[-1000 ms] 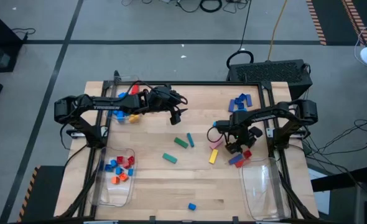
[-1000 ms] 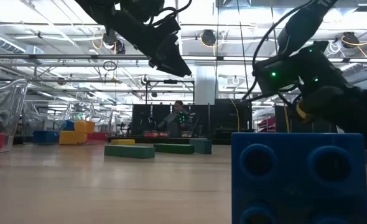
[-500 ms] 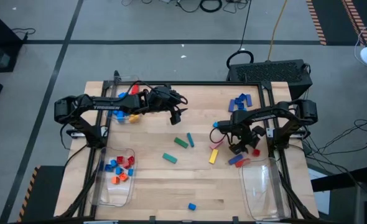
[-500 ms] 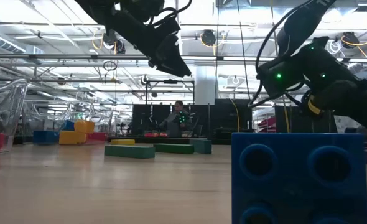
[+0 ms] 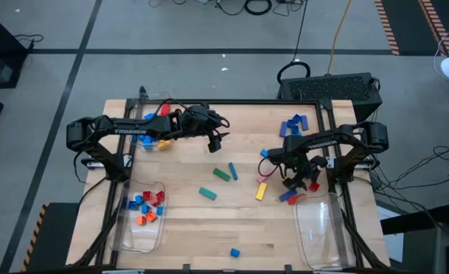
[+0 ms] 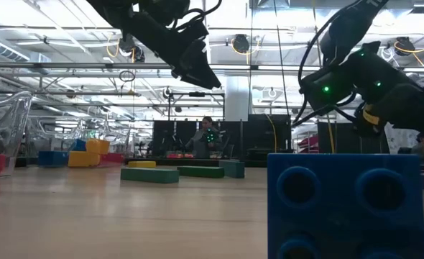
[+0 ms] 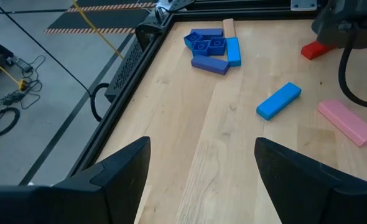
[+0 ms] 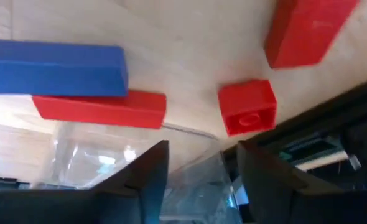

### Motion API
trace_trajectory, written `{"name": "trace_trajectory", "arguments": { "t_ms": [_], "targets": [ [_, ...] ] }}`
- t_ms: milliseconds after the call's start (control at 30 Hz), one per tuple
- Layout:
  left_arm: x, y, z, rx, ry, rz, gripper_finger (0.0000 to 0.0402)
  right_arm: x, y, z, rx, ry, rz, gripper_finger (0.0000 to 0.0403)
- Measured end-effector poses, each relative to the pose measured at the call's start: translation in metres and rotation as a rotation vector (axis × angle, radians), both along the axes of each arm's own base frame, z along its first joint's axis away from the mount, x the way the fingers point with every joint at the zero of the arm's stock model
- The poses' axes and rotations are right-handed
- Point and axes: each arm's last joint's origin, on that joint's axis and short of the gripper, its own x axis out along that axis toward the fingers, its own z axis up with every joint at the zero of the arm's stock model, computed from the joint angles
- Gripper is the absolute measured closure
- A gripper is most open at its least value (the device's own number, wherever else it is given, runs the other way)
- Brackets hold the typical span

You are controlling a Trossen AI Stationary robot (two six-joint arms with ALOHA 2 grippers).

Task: Sort blocks by size
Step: Put the red four stud game piece into the bottom left transparent bin

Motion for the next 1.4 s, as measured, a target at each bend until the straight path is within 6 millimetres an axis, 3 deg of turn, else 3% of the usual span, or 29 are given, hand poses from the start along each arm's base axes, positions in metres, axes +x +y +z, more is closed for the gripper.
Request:
{"name": "trace_trajectory", "arguments": {
  "t_ms": [400,800,933,1233,1400],
  "targets": [
    [0.000,0.000,0.000,0.000,-0.002,0.000,0.0112,-0.020,0.002,-0.015,0.022,0.042,0.085,0.0391],
    [0.000,0.000,0.000,0.000,-0.002,0.000,0.0112,-0.017,0.001,-0.023,-0.021,-0.030,0.108,0.0402],
    [0.000,0.000,0.000,0.000,-0.002,0.000,0.0112,0.000,-0.002,-0.014,-0.039,-0.122,0.119,0.0402],
    [0.000,0.000,0.000,0.000,-0.002,0.000,0.0112,0.067,-0.014,0.033,-0.196,-0.522,0.173,0.0403],
    [-0.001,0.000,-0.001,-0.005,0.013,0.001,0.0112,0.075,-0.017,0.063,-0.300,-0.506,0.274,0.0396]
  ]
}}
